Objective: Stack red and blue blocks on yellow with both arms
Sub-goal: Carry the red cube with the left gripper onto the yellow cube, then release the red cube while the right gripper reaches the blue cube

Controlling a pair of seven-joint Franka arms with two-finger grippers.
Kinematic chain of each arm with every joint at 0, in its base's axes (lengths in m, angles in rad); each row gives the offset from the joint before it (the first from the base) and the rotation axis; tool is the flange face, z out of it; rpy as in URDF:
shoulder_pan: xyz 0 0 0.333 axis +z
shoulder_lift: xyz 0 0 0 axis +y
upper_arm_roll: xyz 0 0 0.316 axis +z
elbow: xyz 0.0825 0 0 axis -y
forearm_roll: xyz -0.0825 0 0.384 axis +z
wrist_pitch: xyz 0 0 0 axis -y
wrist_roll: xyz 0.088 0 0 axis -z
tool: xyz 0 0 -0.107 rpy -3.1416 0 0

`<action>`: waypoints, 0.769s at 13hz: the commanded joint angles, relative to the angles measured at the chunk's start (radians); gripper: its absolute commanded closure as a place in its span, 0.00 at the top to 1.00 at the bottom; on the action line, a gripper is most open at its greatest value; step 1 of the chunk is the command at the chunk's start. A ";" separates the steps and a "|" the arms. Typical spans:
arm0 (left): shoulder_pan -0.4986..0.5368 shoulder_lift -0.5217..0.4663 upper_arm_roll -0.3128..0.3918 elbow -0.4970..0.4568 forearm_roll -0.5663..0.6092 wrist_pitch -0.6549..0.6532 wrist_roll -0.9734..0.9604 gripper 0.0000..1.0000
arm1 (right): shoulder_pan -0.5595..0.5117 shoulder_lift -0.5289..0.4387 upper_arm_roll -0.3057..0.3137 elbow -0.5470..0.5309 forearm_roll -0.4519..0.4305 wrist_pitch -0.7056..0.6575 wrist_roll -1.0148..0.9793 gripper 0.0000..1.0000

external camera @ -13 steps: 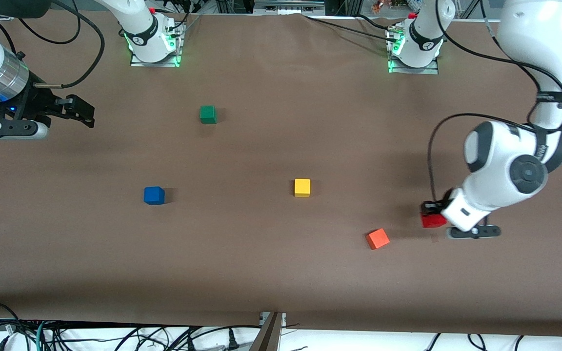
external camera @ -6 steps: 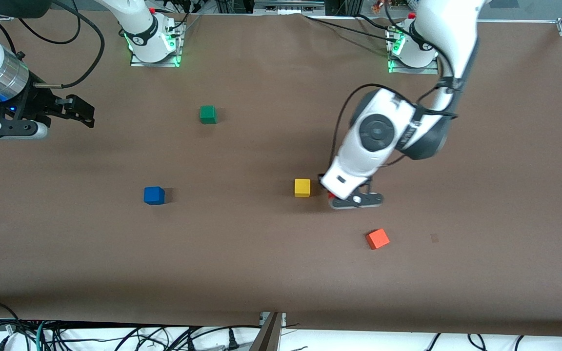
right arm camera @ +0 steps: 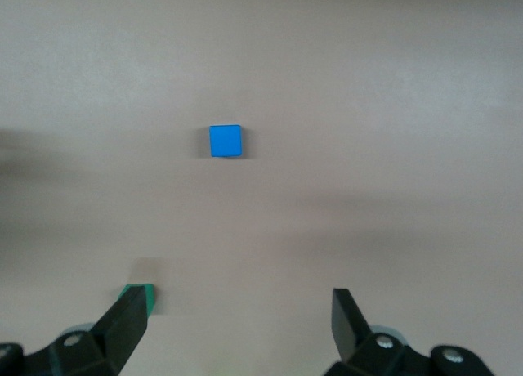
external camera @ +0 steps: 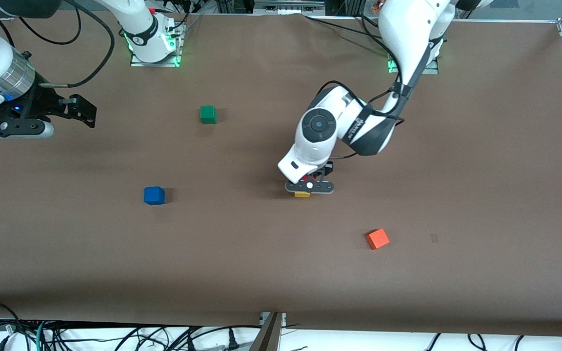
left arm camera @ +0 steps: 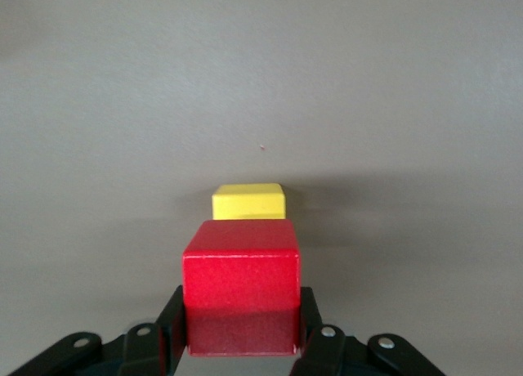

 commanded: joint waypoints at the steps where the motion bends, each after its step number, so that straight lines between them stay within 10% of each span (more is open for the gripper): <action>1: -0.016 0.039 0.019 0.041 0.009 -0.010 0.009 0.00 | 0.005 0.011 0.000 0.019 -0.017 -0.002 0.008 1.00; 10: -0.024 0.079 0.021 0.042 0.032 0.043 0.013 0.00 | -0.008 0.064 -0.009 0.020 0.069 0.038 0.005 1.00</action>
